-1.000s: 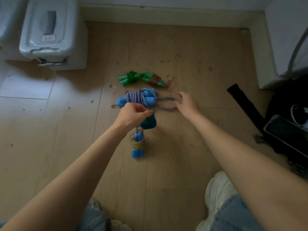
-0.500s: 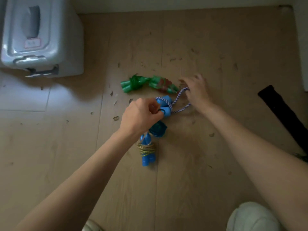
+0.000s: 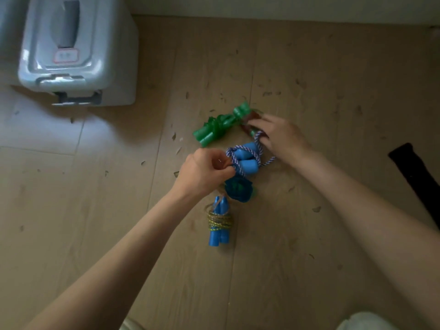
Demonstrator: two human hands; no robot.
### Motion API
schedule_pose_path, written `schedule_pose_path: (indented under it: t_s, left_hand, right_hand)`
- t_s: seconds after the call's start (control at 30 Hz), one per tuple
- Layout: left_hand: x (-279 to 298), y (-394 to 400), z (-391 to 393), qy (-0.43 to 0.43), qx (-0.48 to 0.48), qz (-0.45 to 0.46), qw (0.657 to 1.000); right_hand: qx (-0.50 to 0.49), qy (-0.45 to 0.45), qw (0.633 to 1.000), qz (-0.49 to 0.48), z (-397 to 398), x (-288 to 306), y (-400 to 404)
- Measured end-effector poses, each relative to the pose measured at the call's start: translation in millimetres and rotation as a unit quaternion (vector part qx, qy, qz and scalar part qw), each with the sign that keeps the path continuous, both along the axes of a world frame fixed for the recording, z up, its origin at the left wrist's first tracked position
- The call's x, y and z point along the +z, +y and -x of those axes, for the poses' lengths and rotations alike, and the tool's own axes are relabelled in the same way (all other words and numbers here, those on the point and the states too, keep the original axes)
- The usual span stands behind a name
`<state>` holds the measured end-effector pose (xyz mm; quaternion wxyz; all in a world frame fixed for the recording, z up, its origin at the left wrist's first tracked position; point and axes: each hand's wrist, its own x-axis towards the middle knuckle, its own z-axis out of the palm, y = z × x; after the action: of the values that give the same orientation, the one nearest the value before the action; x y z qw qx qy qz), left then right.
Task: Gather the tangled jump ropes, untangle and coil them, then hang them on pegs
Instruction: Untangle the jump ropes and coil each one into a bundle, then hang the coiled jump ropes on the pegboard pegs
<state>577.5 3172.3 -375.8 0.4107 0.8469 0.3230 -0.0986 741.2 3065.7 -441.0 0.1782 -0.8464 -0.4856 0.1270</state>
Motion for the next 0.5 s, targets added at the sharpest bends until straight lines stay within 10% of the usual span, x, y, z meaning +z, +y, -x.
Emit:
schedule_pose_path:
  t_s: [0.33,0.5]
  left_hand:
    - [35,14,10,0.035,0.115,0.084,0.989]
    - [115,18,21,0.025,0.334,0.23,0.914]
  right_hand:
    - [-0.109,0.022,0.992,0.061,-2,25,23]
    - [-0.022,-0.009,0.998,0.053,28,114,21]
